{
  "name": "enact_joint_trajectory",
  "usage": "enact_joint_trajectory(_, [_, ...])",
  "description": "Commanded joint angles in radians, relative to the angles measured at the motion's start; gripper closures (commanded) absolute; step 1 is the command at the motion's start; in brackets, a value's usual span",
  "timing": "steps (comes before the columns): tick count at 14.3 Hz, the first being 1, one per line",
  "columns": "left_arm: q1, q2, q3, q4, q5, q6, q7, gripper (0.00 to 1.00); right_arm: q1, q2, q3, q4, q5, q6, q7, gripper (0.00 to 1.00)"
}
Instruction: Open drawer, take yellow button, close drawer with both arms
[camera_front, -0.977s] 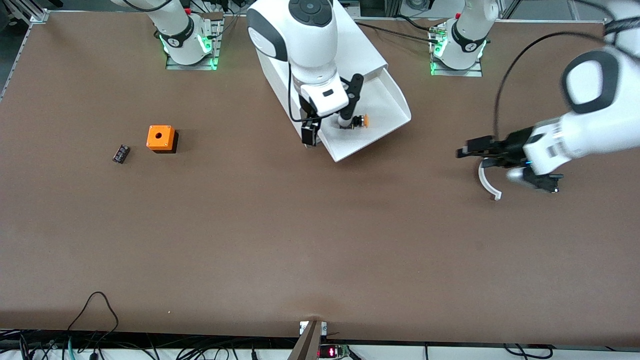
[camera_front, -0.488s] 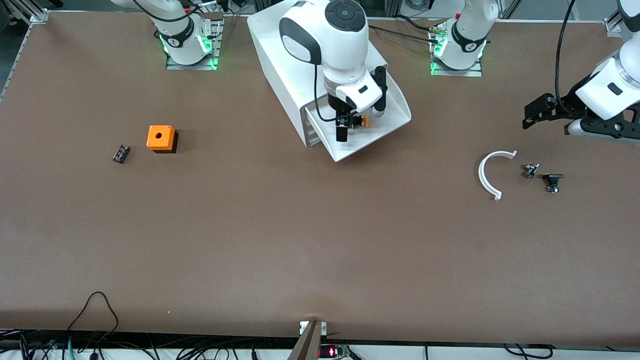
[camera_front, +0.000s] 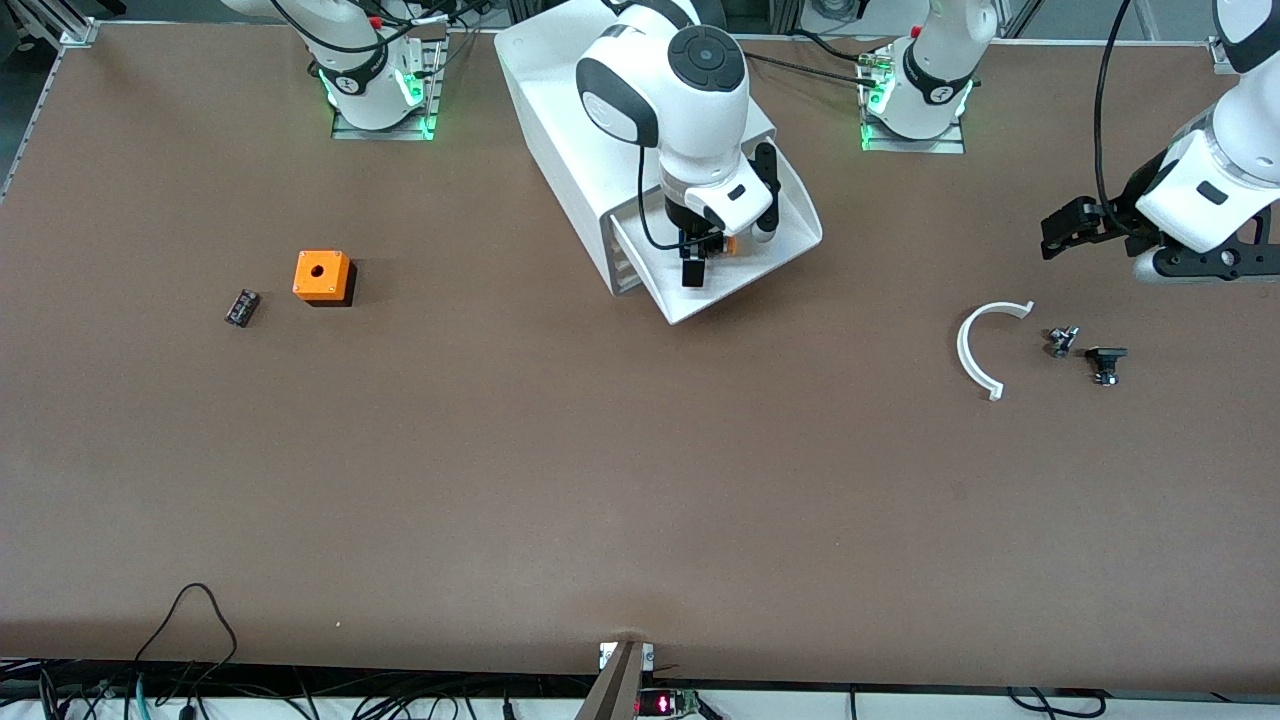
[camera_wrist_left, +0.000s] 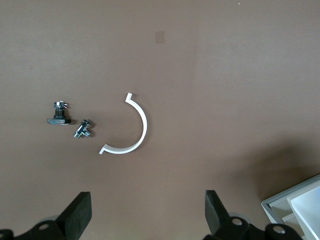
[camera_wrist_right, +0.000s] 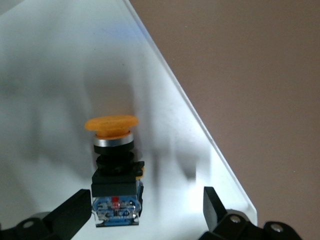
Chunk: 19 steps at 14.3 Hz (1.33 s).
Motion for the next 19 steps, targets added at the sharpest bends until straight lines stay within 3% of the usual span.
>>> enact_joint_trajectory(1, [-0.003,0.013,0.007,0.022,0.018,-0.015,-0.014,0.0,0.033,0.03,-0.009,0.04,0.014,-0.022,-0.017,0.0])
enact_joint_trajectory(9, [-0.005,0.013,0.005,0.037,0.016,-0.018,-0.013,0.0,0.034,0.027,-0.009,0.042,0.015,-0.047,-0.009,0.0])
enact_joint_trajectory(10, [-0.005,0.013,0.004,0.037,0.016,-0.018,-0.013,0.0,0.034,0.027,-0.011,0.042,0.014,-0.047,-0.01,0.07])
enact_joint_trajectory(12, [-0.005,0.013,0.001,0.039,0.016,-0.02,-0.013,0.0,0.034,0.024,-0.009,0.042,0.006,-0.047,-0.015,0.42])
enact_joint_trajectory(14, [-0.005,0.013,0.001,0.039,0.016,-0.02,-0.013,0.0,0.036,0.023,-0.009,0.042,0.006,-0.047,-0.015,0.61])
enact_joint_trajectory(19, [-0.005,0.021,0.001,0.046,0.016,-0.02,0.001,0.0,0.036,0.012,-0.017,0.043,-0.008,-0.067,-0.007,0.82])
